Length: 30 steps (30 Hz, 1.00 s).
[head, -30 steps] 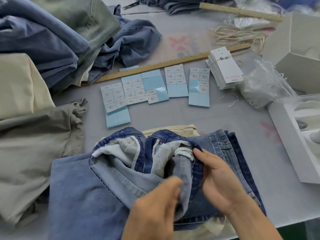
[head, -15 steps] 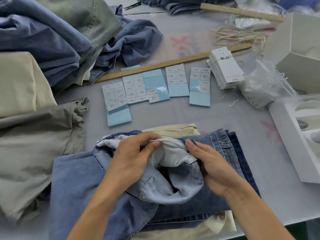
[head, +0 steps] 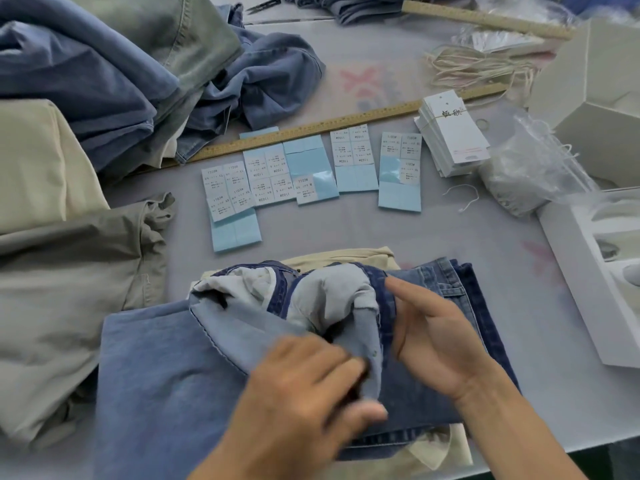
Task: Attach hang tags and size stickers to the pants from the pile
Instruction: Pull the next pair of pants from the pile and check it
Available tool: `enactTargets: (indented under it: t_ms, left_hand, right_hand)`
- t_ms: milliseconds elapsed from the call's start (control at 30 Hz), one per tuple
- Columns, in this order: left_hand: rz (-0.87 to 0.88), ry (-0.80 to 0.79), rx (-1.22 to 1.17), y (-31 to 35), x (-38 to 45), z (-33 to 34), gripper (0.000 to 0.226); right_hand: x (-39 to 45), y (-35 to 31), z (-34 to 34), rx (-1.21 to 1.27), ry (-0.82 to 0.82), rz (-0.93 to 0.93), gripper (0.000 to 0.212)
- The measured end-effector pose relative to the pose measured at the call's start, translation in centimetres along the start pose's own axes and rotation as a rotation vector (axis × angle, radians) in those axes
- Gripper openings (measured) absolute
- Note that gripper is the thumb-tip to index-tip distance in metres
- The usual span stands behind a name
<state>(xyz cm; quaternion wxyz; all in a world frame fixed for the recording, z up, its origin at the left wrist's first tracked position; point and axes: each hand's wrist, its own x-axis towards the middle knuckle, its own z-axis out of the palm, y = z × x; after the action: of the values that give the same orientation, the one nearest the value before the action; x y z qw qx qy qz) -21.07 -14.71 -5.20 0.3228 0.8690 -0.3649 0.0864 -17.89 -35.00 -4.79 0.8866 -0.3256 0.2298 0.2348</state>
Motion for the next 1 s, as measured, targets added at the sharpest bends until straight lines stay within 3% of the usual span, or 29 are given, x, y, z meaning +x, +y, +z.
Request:
enactTargets:
  t_ms: [67,133,200,333,467,533,567,633,667,733,767,900,1000]
  left_hand:
    - [-0.082,-0.131,0.104,1.7,-0.5,1.0,0.055]
    - [-0.184,-0.228,0.184,2.5,-0.9,1.4,0.056]
    - [-0.197,-0.221,0.277,2.9,-0.9,1.6,0.052]
    - [-0.242,-0.064,0.334,3.9,-0.2,1.4,0.041]
    - [-0.253,0.3,0.108,1.6,-1.0,-0.4,0.032]
    - [-0.483,0.395,0.219,-2.2,-0.7,-2.2,0.053]
    - [-0.691,0.387,0.231,-4.5,-0.6,-2.9,0.07]
    - [-1.139,0.299,-0.068,-8.1,-0.6,-3.7,0.084]
    - [-1.27,0.274,-0.317,-9.1,-0.6,-3.9,0.065]
    - [-1.275,0.3,-0.684,-9.9,-0.8,-3.6,0.01]
    - [-1.224,0.323,-0.749,-9.8,-1.1,-3.5,0.005]
    - [-1.149,0.398,-1.095,-7.8,-1.3,-4.2,0.031]
    - [-1.23,0.46,-1.204,-6.5,-1.3,-4.8,0.06]
  right_hand:
    - [0.2,-0.1,0.0,-0.001,0.039,-0.016,0.059]
    - [0.2,0.1,-0.2,0.021,0.058,-0.011,0.061]
    - [0.1,0.2,-0.4,0.016,0.056,-0.009,0.056]
    - [0.0,0.5,-0.2,0.05,0.025,-0.018,0.049]
    - [-0.4,0.1,-0.7,-0.148,0.068,-0.019,0.045]
    - [-0.9,-0.2,-0.9,-0.223,0.072,-0.046,0.041]
    - [-1.1,-0.2,-0.9,-0.239,0.076,-0.056,0.04]
    - [-1.5,-0.1,-0.8,-0.279,0.08,-0.062,0.042]
    - [-1.6,0.0,-0.7,-0.309,0.082,-0.065,0.041]
    - [-1.5,0.1,-0.5,-0.378,0.116,-0.081,0.035]
    - [-1.5,0.1,-0.5,-0.405,0.151,-0.096,0.032]
    - [-1.3,-0.6,-1.1,-0.485,0.262,-0.146,0.032]
    - [-1.6,-0.8,-1.4,-0.493,0.292,-0.153,0.032]
